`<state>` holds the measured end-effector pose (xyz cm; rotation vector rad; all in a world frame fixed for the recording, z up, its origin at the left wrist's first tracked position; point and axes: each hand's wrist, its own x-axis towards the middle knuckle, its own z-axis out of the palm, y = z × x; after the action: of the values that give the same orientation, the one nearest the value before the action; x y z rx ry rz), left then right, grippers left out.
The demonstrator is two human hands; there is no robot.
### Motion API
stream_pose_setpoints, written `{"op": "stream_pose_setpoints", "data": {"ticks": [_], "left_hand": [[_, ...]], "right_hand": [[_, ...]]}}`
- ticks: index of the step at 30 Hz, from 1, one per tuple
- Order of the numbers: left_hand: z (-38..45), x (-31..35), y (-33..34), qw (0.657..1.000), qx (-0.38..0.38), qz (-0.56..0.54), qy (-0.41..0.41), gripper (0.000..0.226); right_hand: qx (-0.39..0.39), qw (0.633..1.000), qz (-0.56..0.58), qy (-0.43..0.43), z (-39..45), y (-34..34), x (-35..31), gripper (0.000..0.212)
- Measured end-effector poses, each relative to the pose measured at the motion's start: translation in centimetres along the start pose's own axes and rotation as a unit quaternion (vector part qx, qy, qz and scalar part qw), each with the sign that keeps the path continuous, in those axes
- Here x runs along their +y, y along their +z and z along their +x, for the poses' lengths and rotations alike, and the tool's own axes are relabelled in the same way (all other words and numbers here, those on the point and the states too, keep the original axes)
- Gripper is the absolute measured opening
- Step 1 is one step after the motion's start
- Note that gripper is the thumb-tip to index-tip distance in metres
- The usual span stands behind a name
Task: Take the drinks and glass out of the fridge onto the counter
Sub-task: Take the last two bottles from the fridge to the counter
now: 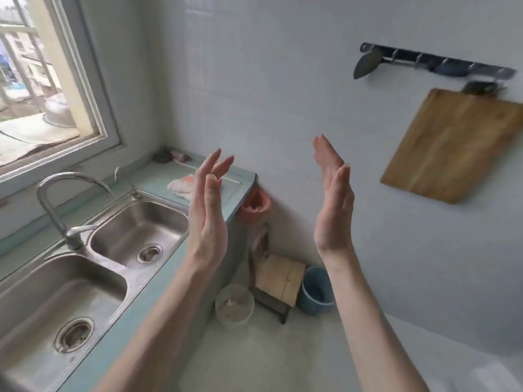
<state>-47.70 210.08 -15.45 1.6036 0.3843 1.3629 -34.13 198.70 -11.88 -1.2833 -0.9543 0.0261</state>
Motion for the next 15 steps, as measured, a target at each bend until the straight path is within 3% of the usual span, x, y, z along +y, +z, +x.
{"op": "stream_pose_setpoints", "data": {"ticks": [8, 15], "left_hand": [[2.2, -0.5, 13.6, 0.987, -0.116, -0.109, -0.001, 0.065], [4.7, -2.6, 25.8, 0.964, -0.197, -0.177, -0.015, 0.065]], "right_hand": [[0.114, 0.99, -0.085, -0.011, 2.5, -11.4, 0.2, 0.103], [0.229, 0.966, -0.123, 0.001, 6.1, -20.3, 3.0, 0.074]]}}
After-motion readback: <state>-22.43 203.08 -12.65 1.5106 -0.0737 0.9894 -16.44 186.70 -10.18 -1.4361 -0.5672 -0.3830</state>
